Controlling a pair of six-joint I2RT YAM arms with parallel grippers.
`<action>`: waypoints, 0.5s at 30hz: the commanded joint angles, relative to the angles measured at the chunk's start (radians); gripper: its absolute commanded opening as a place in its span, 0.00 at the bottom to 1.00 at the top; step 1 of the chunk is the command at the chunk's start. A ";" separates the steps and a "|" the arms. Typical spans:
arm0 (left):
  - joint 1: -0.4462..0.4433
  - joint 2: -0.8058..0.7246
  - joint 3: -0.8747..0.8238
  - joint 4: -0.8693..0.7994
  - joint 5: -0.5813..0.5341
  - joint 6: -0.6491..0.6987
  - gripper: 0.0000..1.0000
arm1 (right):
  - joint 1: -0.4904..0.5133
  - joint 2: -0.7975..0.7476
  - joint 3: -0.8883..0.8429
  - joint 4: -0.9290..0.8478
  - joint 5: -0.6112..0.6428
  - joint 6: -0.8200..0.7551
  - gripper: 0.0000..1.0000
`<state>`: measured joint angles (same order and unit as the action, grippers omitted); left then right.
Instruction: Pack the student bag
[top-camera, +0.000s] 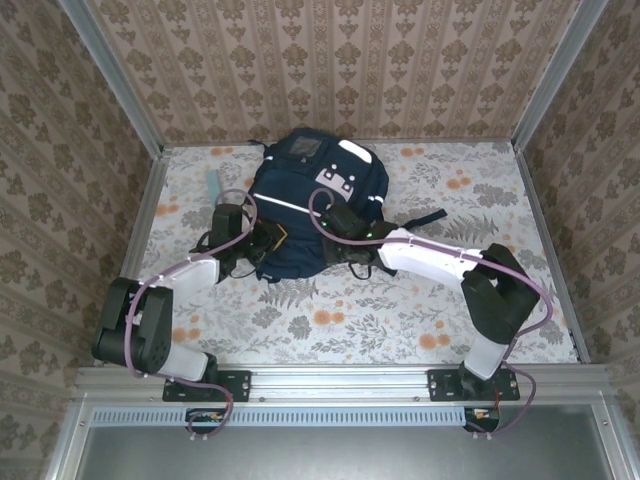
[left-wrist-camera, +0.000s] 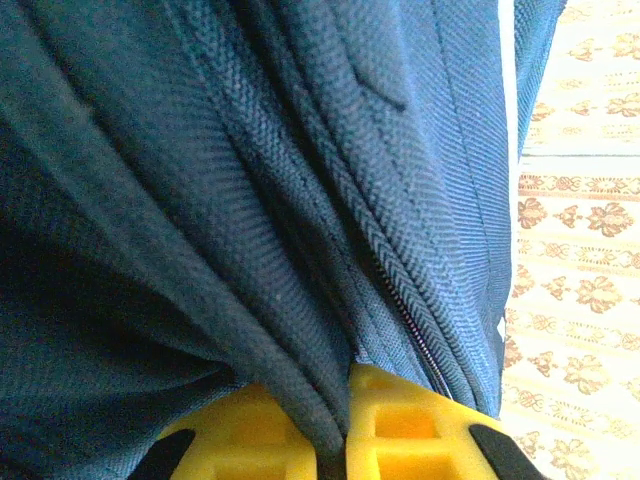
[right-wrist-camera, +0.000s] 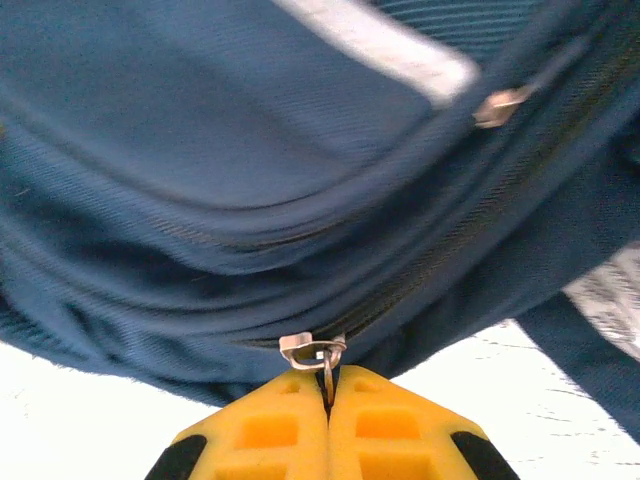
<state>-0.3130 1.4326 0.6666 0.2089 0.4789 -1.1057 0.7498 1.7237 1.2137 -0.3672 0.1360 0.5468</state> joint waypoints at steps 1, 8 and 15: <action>0.035 -0.043 0.007 -0.049 -0.051 0.065 0.02 | -0.065 -0.047 -0.030 -0.110 0.119 0.027 0.00; 0.041 -0.068 0.006 -0.092 -0.023 0.096 0.01 | -0.200 0.011 0.011 -0.068 0.047 0.003 0.00; 0.046 -0.069 0.025 -0.157 -0.003 0.145 0.00 | -0.297 0.086 0.097 -0.068 -0.008 0.000 0.00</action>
<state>-0.3073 1.3975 0.6712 0.1635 0.5064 -1.0439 0.5407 1.7836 1.2663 -0.3748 -0.0097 0.5411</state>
